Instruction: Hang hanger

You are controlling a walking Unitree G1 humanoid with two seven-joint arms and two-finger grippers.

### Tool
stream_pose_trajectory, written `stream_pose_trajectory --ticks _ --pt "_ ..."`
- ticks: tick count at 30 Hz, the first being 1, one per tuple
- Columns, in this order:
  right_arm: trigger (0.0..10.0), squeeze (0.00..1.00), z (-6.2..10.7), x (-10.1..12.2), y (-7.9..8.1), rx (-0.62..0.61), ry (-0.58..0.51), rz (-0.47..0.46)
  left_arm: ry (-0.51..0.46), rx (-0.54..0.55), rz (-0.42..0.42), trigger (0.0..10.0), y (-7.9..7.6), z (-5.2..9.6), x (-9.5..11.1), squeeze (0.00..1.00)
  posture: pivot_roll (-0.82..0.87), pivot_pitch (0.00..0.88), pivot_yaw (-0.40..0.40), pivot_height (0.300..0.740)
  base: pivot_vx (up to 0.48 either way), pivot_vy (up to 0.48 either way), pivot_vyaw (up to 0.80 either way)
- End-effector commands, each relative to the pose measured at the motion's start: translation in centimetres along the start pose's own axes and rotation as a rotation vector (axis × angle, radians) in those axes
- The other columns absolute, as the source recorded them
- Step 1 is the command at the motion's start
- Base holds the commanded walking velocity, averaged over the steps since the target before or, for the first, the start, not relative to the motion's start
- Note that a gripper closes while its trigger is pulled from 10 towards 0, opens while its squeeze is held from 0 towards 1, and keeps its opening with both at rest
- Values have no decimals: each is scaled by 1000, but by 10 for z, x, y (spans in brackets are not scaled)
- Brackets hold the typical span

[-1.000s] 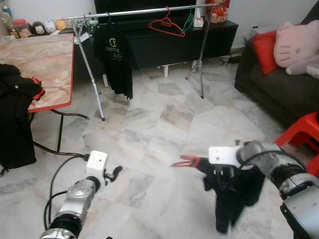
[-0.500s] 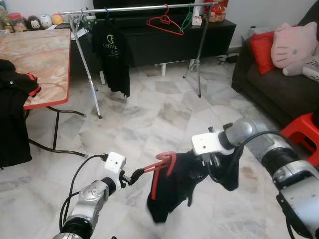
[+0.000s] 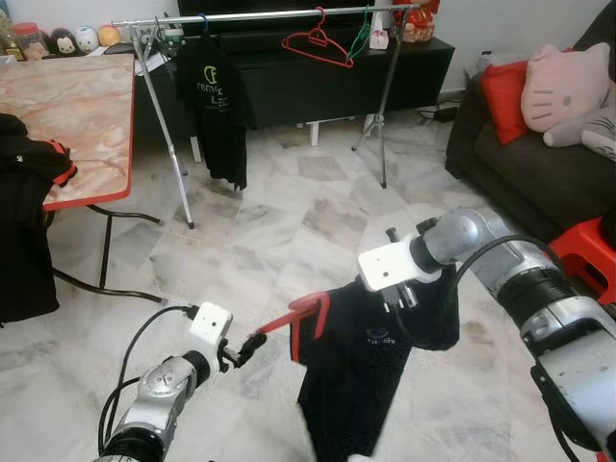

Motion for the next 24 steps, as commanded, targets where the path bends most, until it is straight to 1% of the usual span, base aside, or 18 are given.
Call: stream_pose_trajectory --ticks 1,2,4,6,8,9,11,12,13,16,17,18,19,21,23,24 --pt "0 0 8 3 -9 -22 17 54 -37 -11 15 10000 0 0 7 0 -12 0 -88 740 0 0 0" --pt "0 0 8 3 -8 -21 20 54 -43 -18 18 10000 0 0 8 0 -12 0 -88 740 0 0 0" --pt "0 0 6 2 -4 -15 9 29 -34 -59 -16 10000 -4 1 6 0 -10 0 -87 740 0 0 0" --pt "0 0 6 2 -4 -15 9 30 -32 -62 -19 10000 -4 1 5 0 -10 0 -87 740 0 0 0" --pt "0 0 9 2 -7 -36 14 25 31 -108 -78 10000 -6 3 -3 0 -8 0 -87 740 0 0 0" --pt "0 0 9 1 -8 -37 18 27 35 -110 -82 10000 -6 3 -4 0 -8 0 -87 740 0 0 0" --pt "0 0 11 -1 -10 -45 37 26 48 -103 -102 10000 -5 3 -5 0 -8 0 -87 740 0 0 0" --pt "0 0 14 -5 -11 -49 76 23 39 -64 -109 10000 -1 4 -3 0 -8 0 -87 740 0 0 0" --pt "0 0 15 -9 -10 -49 102 21 19 -22 -101 10000 4 3 0 0 -8 0 -87 740 0 0 0" --pt "0 0 14 -13 -7 -42 128 14 -33 25 -58 10000 10 3 7 0 -8 0 -87 740 0 0 0" --pt "0 0 12 -14 -5 -42 129 10 -44 14 -38 10000 10 4 9 0 -8 0 -87 740 0 0 0" --pt "0 0 11 -14 -5 -45 124 6 -40 0 -37 10000 9 4 8 0 -8 0 -87 740 0 0 0" --pt "0 0 9 -12 -6 -62 106 1 -3 -44 -62 10000 5 5 3 0 0 0 -90 740 0 0 0" --pt "0 0 9 -11 -7 -71 99 0 13 -59 -74 10000 3 5 0 0 0 0 -90 740 0 0 0" --pt "0 0 9 -6 -13 -104 72 -8 52 -89 -104 10000 -1 5 -6 0 0 0 -90 740 0 0 0" --pt "0 0 11 -1 -20 -141 41 -14 76 -111 -113 10000 -4 4 -10 0 0 0 -90 740 0 0 0"
Point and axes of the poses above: a point about 5 cm out from each wrist's last joint towards the gripper, its own z axis pointing back from the gripper into the wrist, its own x axis along the axis of the wrist's last joint, y = z × x, the point moved 2 cm from there along -z, pointing out of the wrist towards the gripper, and after that the axes turned 9 degrees about z, right-handed, at the moved point
